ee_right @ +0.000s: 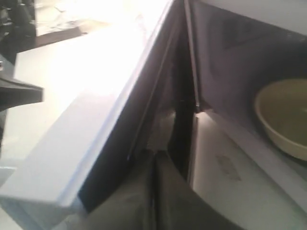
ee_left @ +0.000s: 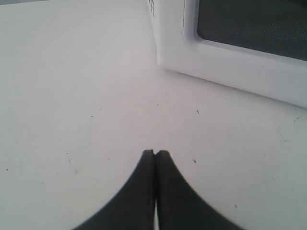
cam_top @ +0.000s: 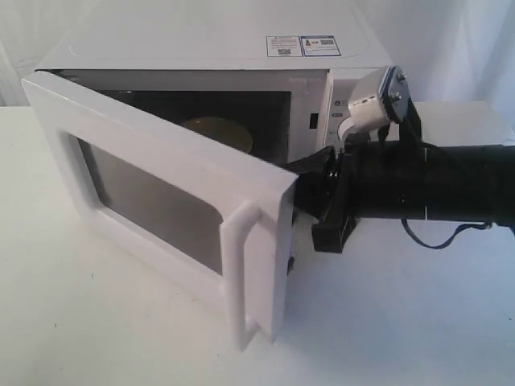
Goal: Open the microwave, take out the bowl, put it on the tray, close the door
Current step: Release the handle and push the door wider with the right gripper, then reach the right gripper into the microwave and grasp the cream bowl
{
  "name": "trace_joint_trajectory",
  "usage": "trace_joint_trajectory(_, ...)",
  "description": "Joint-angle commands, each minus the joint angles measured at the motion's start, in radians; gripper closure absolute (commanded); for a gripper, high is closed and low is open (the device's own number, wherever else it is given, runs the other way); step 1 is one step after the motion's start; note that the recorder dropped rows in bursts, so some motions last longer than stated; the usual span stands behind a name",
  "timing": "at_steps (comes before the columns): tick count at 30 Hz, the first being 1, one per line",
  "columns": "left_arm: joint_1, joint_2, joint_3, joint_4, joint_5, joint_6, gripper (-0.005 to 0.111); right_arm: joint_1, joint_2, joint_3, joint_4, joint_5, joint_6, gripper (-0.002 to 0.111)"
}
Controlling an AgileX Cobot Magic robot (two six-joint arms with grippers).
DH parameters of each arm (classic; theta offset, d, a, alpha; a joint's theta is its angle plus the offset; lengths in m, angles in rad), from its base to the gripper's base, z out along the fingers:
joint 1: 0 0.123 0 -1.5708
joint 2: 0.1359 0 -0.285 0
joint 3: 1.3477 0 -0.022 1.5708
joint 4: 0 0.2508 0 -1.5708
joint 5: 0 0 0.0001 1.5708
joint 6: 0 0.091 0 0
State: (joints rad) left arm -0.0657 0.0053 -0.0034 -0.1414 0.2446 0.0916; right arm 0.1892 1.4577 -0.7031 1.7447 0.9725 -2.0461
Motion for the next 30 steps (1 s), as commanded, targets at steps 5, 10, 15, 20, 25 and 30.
trace_joint_trajectory(5, 0.002, -0.005, 0.003, -0.006, 0.002, 0.002, 0.107, 0.127, 0.005, 0.029, 0.000, 0.084, -0.060, 0.108)
trace_joint_trajectory(10, 0.002, -0.005, 0.003, -0.006, 0.002, 0.002, 0.107, 0.242, 0.017, 0.029, 0.000, 0.084, -0.080, 0.108)
trace_joint_trajectory(15, 0.002, -0.005, 0.003, -0.006, 0.002, 0.002, 0.107, 0.324, 0.019, 0.027, 0.000, 0.054, -0.084, 0.108)
trace_joint_trajectory(20, 0.002, -0.005, 0.003, -0.006, 0.002, 0.002, 0.107, 0.426, 0.021, 0.004, 0.000, 0.020, -0.084, 0.108)
trace_joint_trajectory(25, 0.002, -0.005, 0.003, -0.006, 0.002, 0.002, 0.107, 0.529, 0.044, -0.045, 0.000, -0.095, -0.084, 0.108)
trace_joint_trajectory(30, 0.002, -0.005, 0.003, -0.006, 0.002, 0.002, 0.107, 0.549, 0.072, -0.055, 0.000, -0.225, -0.084, 0.108)
